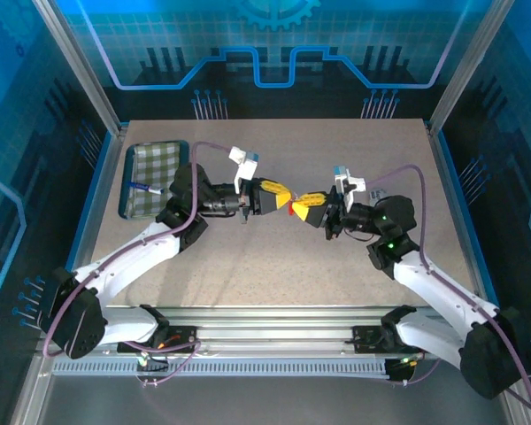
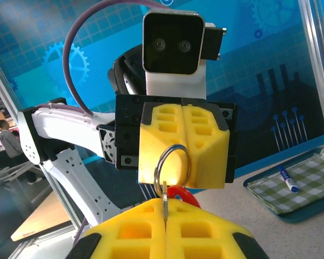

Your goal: Remove the keys from the keyring

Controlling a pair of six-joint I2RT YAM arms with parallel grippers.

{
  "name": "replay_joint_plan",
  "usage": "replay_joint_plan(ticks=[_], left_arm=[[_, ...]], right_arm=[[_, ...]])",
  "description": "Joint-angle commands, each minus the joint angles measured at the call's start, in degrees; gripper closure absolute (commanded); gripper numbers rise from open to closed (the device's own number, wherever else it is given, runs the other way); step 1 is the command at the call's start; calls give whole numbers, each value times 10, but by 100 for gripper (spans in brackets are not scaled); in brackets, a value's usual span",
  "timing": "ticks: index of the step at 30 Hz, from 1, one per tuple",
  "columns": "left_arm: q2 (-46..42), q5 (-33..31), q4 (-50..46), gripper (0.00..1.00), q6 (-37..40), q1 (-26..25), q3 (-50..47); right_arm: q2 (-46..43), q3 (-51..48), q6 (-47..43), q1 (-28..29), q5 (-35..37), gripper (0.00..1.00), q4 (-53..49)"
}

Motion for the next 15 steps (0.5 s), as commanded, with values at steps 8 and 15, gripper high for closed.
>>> replay_joint_plan(ticks=[8,15], left_arm=[[-12,-12,47,94,-18,0,-17],[-10,-7,55,81,-23,1,-26]], right_arm=[[-35,34,-72,-2,7,100,-111],[-43,53,-84,-3,1,100,-148]])
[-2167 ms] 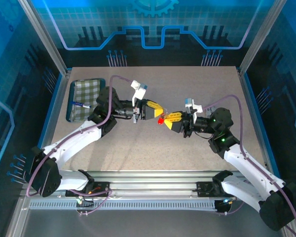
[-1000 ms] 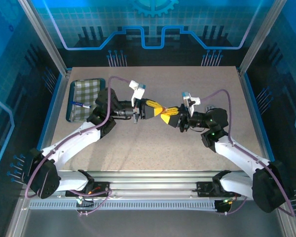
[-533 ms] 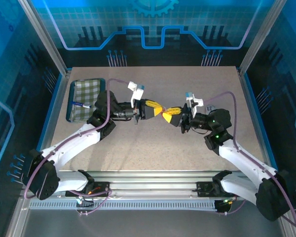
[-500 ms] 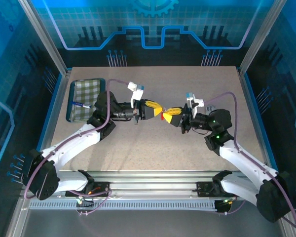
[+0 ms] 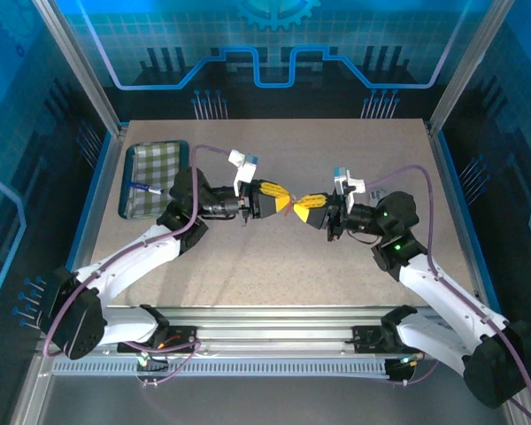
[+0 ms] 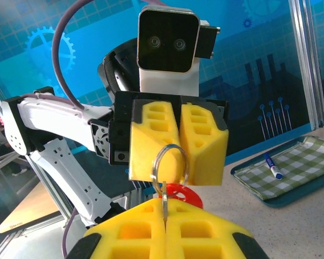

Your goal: Remove the keys from the keyring

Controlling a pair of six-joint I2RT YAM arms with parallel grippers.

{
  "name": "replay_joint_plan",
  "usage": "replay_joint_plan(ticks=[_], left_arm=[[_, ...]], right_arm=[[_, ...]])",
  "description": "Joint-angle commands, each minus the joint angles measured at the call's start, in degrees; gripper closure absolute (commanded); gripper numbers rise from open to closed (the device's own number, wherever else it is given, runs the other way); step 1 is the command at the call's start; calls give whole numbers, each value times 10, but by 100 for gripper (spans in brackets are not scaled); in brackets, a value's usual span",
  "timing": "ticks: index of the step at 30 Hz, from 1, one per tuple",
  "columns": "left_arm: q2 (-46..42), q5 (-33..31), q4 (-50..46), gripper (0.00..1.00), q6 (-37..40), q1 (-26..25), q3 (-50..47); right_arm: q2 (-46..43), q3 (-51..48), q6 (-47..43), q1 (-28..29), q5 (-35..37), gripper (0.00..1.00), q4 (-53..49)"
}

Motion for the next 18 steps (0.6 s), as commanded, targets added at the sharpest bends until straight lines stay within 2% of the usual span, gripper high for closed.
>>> replay_joint_plan(ticks=[1,3,6,10,18], left_arm=[[-9,-3,33,79,-9,3,-7],[-7,-1,44,73,-14,3,-8],[-2,11,62,73,-26,3,-4],[4,23,72,68,-33,4,2],[-12,20,75,49,-30,18,-7]], right_arm=[[-12,31,-23,-3,-10,100,-31],[-10,37,-24,-2,-23,100,-41],[-10,42,-28,-3,-34,100,-53],[-10,43,-18,-6,-46,100,-46],[1,42,44,-33,-79,100,4]])
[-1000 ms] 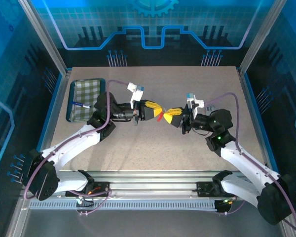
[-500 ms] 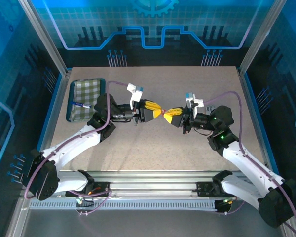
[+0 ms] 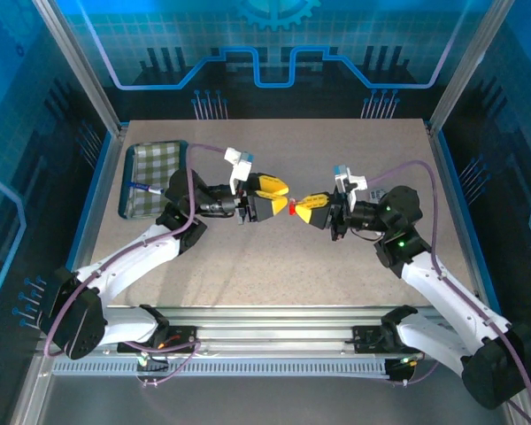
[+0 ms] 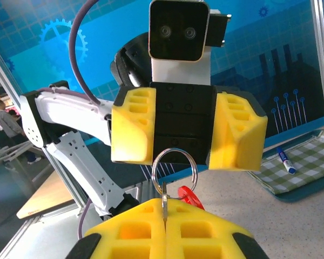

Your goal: Remove the keys from the keyring

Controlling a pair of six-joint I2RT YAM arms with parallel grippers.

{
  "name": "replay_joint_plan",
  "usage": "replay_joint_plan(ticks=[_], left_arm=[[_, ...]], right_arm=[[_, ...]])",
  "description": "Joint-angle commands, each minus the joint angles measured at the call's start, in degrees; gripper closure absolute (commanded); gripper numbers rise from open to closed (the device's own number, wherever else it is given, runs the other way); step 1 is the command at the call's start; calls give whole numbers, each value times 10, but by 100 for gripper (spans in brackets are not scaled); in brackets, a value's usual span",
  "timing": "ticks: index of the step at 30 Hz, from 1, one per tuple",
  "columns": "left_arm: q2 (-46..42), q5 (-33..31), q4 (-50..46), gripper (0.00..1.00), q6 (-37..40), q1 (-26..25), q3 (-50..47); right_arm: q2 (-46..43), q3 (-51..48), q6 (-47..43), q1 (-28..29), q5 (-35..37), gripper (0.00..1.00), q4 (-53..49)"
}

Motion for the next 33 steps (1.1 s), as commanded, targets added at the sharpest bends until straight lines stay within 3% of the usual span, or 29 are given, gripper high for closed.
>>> replay_joint_plan(ticks=[1,9,16,20,24,33], left_arm=[[-16,9,25,46,-1,10,-6],[-7,49,48,36,-10,12,2],[22,74,169,35,-77,11,-19],[-17,33,114,35,38,7,-48],[-81,-67,-40,30,206,-16,-50],[-83,-135,-91,34,307,-57,-32]], right_arm=[[4,16,44,-18,-31,100,47],[28,18,109,-34,-63,100,115],[35,16,129,-36,-56,100,140],[44,22,145,-37,-62,100,151],[47,23,156,-38,-63,100,155],[64,19,201,-39,-65,100,199]])
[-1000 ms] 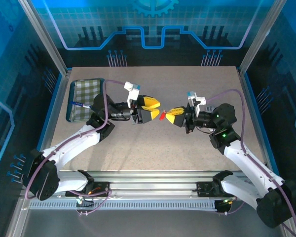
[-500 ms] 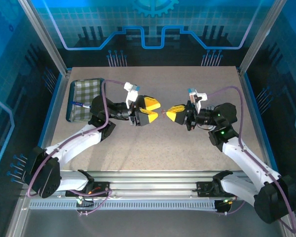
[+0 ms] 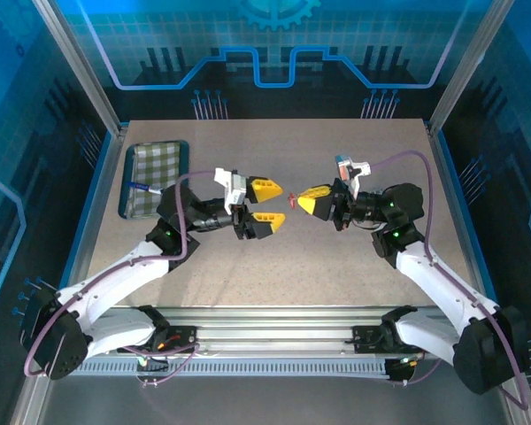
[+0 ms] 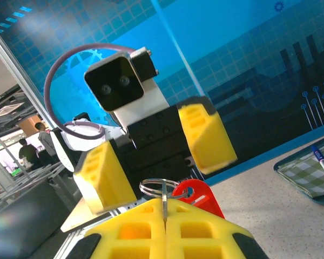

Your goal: Remove the keys from the keyring

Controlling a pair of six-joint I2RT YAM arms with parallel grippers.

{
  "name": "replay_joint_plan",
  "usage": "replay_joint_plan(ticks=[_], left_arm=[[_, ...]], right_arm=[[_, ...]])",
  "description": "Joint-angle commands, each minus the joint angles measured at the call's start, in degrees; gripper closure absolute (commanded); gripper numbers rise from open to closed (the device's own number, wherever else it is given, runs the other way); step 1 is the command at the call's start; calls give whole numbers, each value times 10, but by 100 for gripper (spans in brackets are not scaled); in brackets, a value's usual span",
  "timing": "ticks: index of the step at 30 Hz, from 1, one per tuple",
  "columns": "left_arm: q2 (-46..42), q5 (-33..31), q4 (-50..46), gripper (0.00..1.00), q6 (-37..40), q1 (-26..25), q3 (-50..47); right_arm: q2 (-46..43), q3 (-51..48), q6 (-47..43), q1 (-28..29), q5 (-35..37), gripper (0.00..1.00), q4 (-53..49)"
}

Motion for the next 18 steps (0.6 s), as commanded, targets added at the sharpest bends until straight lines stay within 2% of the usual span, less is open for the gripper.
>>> replay_joint_plan(ticks=[1,6,18], left_arm=[[2,-47,-33,35,77,-12,18],[4,-76,-29,36,94,-18,21],[24,-78,-35,53,96,-24,50]], right_arm=[[3,15,22,-8,-9,100,41],[9,14,41,-8,-12,100,66],[30,7,77,-7,-15,100,120]])
